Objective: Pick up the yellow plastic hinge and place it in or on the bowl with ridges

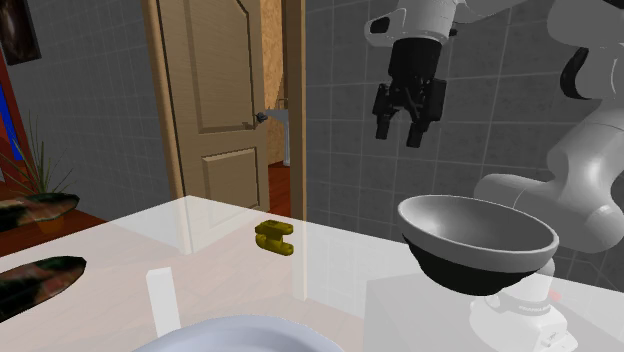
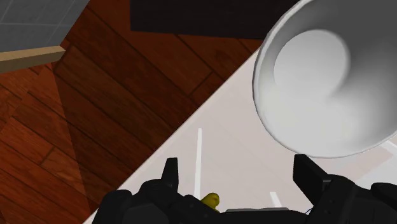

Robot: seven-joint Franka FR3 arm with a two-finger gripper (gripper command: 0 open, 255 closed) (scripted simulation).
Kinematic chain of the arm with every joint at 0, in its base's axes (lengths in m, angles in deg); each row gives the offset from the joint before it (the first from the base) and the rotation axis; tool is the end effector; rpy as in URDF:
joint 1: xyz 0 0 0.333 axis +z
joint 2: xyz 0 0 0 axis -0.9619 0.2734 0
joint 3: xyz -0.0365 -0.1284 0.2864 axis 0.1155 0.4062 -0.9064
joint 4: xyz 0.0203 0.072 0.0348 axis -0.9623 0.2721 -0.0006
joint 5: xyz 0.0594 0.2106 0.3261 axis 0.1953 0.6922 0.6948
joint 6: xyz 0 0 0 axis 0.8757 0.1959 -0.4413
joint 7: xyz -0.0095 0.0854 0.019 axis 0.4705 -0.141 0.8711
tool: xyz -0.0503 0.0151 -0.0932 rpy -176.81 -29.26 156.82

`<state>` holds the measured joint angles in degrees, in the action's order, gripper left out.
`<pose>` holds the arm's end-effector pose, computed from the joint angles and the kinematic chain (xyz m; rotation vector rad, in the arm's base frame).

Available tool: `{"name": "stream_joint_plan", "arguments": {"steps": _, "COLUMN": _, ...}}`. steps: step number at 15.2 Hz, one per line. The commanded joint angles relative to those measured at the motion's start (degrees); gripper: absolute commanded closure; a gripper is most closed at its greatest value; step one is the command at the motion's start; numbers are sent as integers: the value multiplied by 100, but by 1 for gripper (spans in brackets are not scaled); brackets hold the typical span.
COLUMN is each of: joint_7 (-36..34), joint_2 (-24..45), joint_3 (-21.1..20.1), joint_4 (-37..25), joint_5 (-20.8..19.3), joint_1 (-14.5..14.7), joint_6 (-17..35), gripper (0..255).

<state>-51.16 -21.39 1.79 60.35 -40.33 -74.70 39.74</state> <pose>0.3049 -0.0201 0.6328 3.0995 0.1423 0.2122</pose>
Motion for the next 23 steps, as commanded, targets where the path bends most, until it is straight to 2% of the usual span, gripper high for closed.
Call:
{"name": "stream_joint_plan", "arguments": {"steps": 1, "joint_7": 0, "joint_2": 0, "joint_3": 0, "joint_4": 0, "joint_5": 0, "joint_1": 0, "joint_6": 0, "gripper": 0}}
{"name": "stream_joint_plan", "arguments": {"steps": 12, "joint_7": -290, "joint_2": 2636, "joint_3": 47, "joint_4": -1226, "joint_5": 101, "joint_1": -56, "joint_6": 841, "gripper": 0}}
{"name": "stream_joint_plan", "arguments": {"steps": 23, "joint_7": -465, "joint_2": 5208, "joint_3": 135, "joint_4": -3209, "joint_5": 271, "joint_1": -124, "joint_6": 891, "gripper": 0}}
